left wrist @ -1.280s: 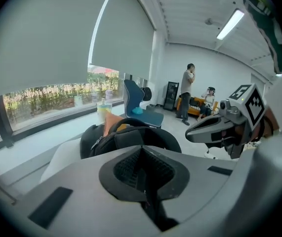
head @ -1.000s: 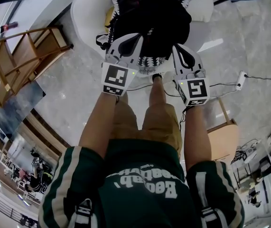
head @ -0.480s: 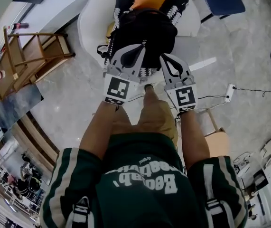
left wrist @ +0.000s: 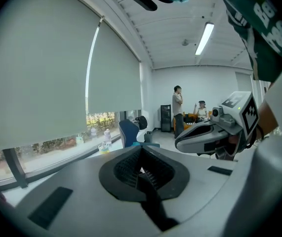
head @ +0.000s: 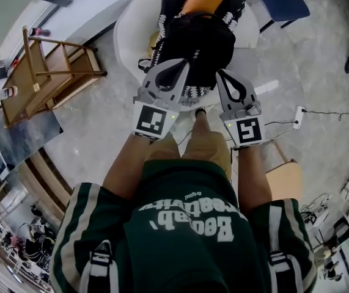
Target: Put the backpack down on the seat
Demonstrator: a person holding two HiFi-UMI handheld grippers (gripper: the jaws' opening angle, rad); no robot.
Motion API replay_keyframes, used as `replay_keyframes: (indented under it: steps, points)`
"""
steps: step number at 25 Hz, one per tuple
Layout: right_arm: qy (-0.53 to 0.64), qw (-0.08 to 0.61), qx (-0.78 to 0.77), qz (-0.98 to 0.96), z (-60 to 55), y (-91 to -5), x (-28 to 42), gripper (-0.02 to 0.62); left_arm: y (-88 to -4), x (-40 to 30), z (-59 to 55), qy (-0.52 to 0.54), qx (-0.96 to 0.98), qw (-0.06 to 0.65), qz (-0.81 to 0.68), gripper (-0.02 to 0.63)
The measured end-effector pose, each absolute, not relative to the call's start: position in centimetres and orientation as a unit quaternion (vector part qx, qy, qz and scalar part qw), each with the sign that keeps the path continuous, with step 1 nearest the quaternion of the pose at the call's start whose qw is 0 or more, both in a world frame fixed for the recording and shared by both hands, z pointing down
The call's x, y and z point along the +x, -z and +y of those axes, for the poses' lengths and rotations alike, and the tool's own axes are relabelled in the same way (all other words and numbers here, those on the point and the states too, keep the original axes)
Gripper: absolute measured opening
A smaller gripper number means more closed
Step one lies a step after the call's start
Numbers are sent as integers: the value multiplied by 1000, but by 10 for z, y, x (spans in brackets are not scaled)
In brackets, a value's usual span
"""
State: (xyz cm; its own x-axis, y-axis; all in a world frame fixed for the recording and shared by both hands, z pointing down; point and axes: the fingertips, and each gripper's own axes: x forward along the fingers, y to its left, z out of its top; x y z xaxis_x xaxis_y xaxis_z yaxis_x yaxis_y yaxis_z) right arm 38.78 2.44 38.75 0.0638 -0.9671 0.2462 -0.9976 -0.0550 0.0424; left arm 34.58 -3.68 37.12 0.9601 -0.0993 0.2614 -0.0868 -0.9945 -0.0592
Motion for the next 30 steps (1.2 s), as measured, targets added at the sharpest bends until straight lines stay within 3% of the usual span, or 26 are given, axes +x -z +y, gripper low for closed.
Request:
replay_keyframes:
  steps: [16,30]
  points:
    - [-12,62,796,-602,59,-258,268,35,-248,207,-36,41,-998,28,34,17]
    - [4,70,798,-598,112,-221,254,35,-212,186,6,29,-997,45,57,17]
